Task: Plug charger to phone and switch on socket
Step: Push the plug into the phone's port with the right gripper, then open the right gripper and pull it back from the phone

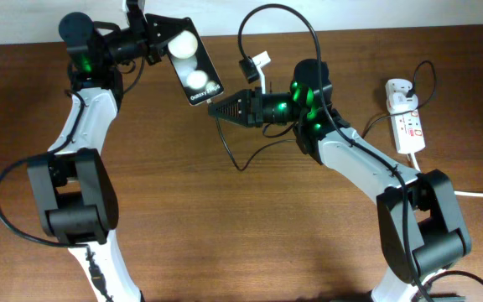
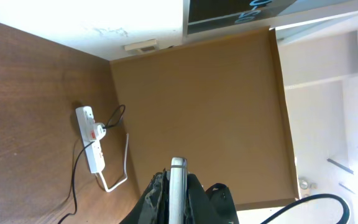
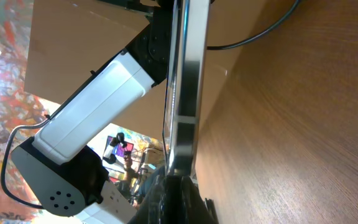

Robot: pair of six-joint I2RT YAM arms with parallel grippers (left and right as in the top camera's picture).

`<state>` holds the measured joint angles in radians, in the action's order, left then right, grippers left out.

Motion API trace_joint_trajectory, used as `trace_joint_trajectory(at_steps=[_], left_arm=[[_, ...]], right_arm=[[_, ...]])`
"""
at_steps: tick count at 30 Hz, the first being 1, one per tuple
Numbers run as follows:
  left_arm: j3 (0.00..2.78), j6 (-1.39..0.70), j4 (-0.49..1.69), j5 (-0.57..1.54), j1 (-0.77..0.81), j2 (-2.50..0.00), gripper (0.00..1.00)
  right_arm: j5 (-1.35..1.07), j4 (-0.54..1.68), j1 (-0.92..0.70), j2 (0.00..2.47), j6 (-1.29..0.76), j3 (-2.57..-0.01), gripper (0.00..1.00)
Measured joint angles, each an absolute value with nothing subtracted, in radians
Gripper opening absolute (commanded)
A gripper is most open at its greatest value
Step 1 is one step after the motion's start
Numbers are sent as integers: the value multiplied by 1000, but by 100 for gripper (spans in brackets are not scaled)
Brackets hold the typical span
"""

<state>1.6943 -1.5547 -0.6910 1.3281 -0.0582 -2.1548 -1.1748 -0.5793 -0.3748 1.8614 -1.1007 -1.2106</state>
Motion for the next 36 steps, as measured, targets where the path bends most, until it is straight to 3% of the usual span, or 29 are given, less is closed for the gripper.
trace_joint_trajectory(at_steps=[20,21,22,24,29,33,35,36], left_arm=[[1696,-1509,-693,1382,-26,-2155,0],[1696,-1507,-694,1382,-26,-2155,0],[1696,-1507,-694,1382,-25,-2155,0],[1696,-1500,-694,1432,-18,-2155,0],[1696,-1487,-694,1508,23,-2155,0],[1696,-1481,-694,1509,20,-2155,0],[1696,-1473,-694,1509,19,-2155,0],[1696,-1473,-694,1511,13,-2155,0]], right_arm=[[-1214,-569,-382,1861,-1104,-1208,5],[-1214,-569,-382,1861,-1104,-1207,15],[-1214,-569,-382,1861,-1104,-1207,32],[-1169,-578,-381,1861,-1107,-1208,45],[-1133,-578,-380,1861,-1115,-1208,54],[-1134,-579,-380,1861,-1123,-1208,85],[-1134,-579,-380,1861,-1116,-1208,90],[-1134,-579,-380,1861,-1116,-1208,99]])
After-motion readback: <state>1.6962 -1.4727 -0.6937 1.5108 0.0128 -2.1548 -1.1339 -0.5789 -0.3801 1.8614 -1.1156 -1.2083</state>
